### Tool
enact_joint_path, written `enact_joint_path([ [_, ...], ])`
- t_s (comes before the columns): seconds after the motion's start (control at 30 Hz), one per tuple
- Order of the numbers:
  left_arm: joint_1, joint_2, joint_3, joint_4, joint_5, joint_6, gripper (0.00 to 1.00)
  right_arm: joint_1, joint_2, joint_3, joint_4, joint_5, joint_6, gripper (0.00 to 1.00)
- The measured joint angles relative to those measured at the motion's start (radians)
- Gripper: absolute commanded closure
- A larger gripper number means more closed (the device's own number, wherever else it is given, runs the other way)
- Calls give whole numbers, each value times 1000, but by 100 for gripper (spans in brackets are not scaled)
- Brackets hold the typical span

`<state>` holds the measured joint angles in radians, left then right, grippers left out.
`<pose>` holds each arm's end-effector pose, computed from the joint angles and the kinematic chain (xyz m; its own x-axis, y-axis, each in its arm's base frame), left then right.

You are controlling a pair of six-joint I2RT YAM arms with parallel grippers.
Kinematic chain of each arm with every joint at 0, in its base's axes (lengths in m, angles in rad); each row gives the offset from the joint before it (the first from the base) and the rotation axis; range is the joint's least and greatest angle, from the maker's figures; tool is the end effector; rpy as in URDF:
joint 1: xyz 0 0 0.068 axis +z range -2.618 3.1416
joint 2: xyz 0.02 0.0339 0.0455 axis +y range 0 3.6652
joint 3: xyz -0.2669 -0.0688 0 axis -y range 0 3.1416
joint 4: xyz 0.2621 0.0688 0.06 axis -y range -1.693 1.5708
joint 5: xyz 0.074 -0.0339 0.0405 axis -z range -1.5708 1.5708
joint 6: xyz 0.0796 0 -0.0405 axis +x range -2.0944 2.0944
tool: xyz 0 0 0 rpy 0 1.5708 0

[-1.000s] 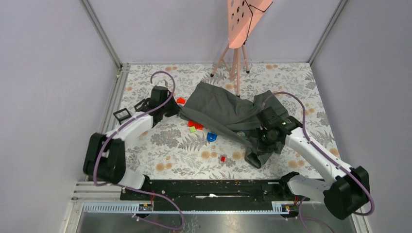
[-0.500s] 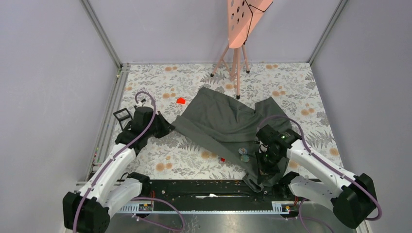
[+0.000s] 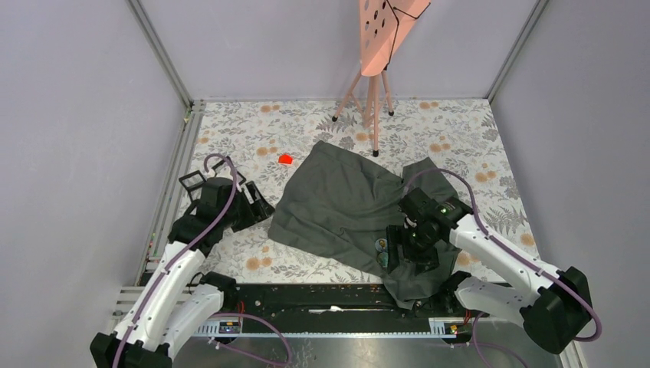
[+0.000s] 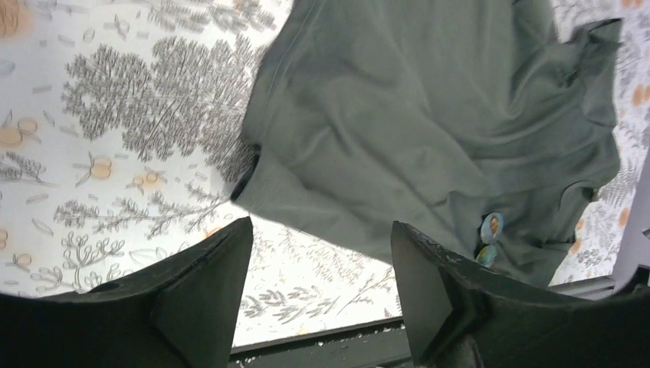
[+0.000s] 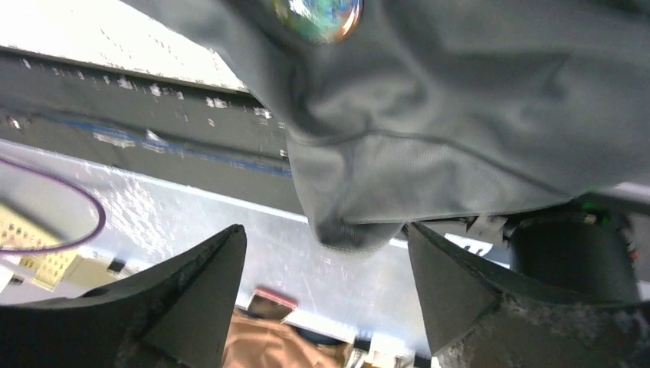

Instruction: Pin the brooch onto the clothing

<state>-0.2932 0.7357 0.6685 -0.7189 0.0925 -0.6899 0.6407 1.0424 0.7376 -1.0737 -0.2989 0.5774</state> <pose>0.1855 -0.0637 0.2264 -0.7454 -0.4369 -0.5034 -0.1610 0.8508 -0.5001 0.1320 0.1277 0.1753 -0.9958 -0.0918 -0.0024 -0.0869 0.9340 0.3465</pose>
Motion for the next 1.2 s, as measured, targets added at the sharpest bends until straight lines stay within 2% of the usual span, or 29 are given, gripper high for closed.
enact_joint_path([
  [0.2, -31, 121, 85, 110, 5, 45, 27, -71, 108, 35, 142, 88, 17, 7],
  [0.3, -138, 237, 103, 230, 16, 69, 27, -179, 173, 35, 264, 127, 24, 7],
  [0.5, -407, 462, 106, 491, 65, 115, 27, -287, 339, 112, 418, 243, 18, 17],
  [0.6, -529, 567, 106, 639, 83, 142, 28, -303, 465, 216, 465, 299, -11, 29],
  [0.87, -655, 712, 63, 855, 129, 248, 28, -348, 769, 459, 515, 368, -71, 35],
  [0.97, -686, 752, 55, 893, 143, 283, 28, -358, 840, 515, 505, 388, -87, 46],
  [1.0, -697, 769, 55, 906, 147, 292, 28, -362, 854, 529, 500, 393, -92, 52],
  [1.17, -771, 877, 73, 922, 179, 336, 29, -375, 909, 632, 454, 412, -122, 96],
  [1.2, -783, 901, 83, 918, 185, 345, 29, -380, 924, 660, 449, 412, -126, 100],
])
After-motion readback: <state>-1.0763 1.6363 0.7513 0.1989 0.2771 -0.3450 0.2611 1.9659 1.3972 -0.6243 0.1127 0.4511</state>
